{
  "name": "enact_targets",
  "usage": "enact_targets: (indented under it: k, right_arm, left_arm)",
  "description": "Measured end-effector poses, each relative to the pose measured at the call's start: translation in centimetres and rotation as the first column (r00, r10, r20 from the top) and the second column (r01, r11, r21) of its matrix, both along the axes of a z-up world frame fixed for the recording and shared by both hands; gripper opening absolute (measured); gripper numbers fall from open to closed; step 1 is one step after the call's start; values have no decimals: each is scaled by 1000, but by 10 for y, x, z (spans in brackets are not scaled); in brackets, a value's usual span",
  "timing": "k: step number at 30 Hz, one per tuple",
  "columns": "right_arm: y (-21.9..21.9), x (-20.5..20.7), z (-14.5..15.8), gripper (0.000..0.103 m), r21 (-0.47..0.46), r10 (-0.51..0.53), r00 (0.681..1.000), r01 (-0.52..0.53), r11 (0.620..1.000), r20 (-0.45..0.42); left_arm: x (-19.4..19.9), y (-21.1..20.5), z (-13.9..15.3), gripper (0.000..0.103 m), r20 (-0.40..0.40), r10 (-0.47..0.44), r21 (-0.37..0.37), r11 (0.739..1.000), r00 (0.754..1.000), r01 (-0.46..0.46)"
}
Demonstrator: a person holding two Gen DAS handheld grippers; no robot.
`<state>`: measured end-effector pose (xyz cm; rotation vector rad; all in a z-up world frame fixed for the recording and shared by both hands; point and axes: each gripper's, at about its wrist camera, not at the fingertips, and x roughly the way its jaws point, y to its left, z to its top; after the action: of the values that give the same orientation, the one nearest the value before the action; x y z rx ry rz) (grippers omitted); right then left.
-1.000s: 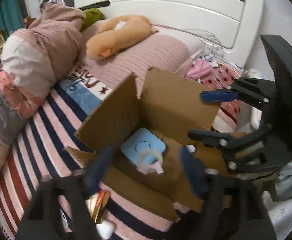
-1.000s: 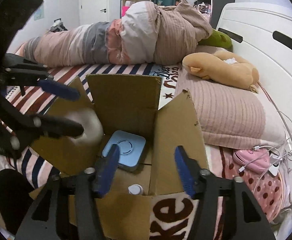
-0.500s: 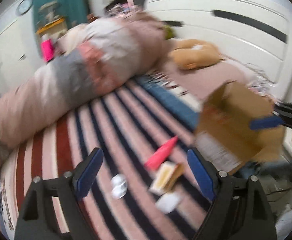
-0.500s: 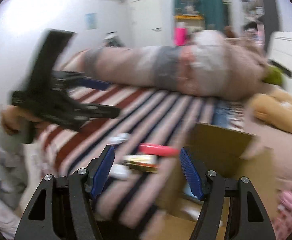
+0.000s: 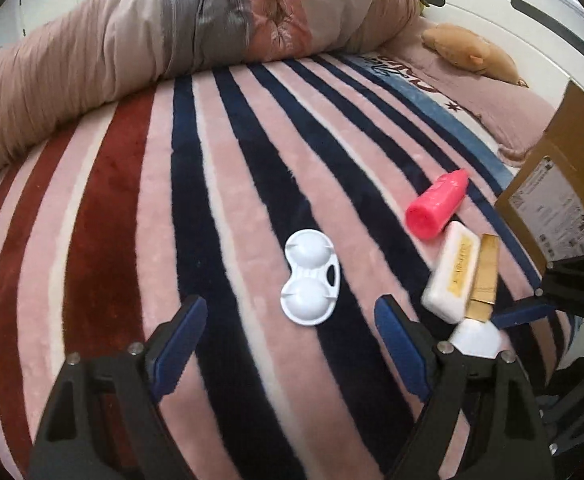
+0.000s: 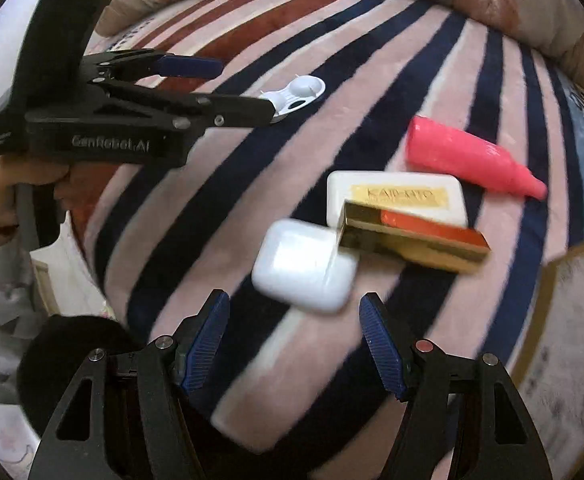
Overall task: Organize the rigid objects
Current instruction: 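Grasp the white earbud case with the right gripper while the left grasps the lens case, then release the earbud case and lens case into the box with both grippers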
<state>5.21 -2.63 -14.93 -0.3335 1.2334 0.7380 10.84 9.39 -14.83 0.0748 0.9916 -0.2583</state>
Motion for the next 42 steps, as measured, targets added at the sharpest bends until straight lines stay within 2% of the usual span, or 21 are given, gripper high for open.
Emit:
enact_targets:
  k: [3, 4, 7, 9, 13, 15, 21, 25, 29, 32, 34, 38, 42]
  right_arm:
    - [8, 6, -3, 59, -1, 7, 999, -7, 1000, 52]
    - [11, 7, -5, 53, -18, 3, 998, -2, 1000, 69]
    - [13, 1, -5, 52, -38, 6, 989, 0, 999, 149]
    - [12, -9, 2, 52, -36, 17, 981, -10, 999, 195]
    - [3, -27, 28, 52, -7, 45, 968, -45, 999, 248]
    - [1, -31, 36, 52, 2, 39, 963, -41, 999, 266]
    - [-16, -44, 64, 52, 57, 8, 955, -26, 998, 297]
    - [-37, -63, 117, 52, 178, -28, 931, -40, 983, 363]
    - [-85, -72, 185, 52, 280, -144, 874, 10, 960, 463]
    - [-129, -70, 209, 52, 264, -244, 831, 122, 957, 500]
    - [-152, -61, 205, 52, 210, -283, 815, 201, 957, 506]
    - [-195, -34, 169, 53, 130, -365, 815, 345, 930, 449]
    - [-221, -16, 133, 54, 66, -396, 824, 406, 911, 404]
  left_arm:
    - [1, 0, -3, 84, 9, 12, -9, 1000, 1000, -12]
    - [3, 0, -3, 84, 13, 15, -11, 1000, 1000, -14]
    - [4, -1, -1, 80, 23, 8, -19, 1000, 1000, -7]
    - [5, -5, -2, 72, 27, -4, -17, 1000, 1000, 4]
    - [14, -13, -9, 40, 2, -23, -44, 999, 1000, 23]
    - [18, -21, -16, 31, 0, -22, 0, 1000, 1000, 22]
    - [13, -31, -13, 29, 28, -14, 68, 998, 999, 12]
    - [4, -27, 1, 29, 46, -13, 60, 998, 999, 10]
    - [-7, -26, 18, 29, 63, -18, 69, 998, 998, 13]
    - [-18, -30, 34, 29, 81, -28, 68, 997, 996, 22]
    - [-25, -37, 49, 29, 96, -39, 66, 997, 995, 33]
    - [-40, -66, 98, 29, 161, -101, 46, 994, 982, 95]
    - [-60, -115, 154, 29, 251, -214, 42, 977, 944, 210]
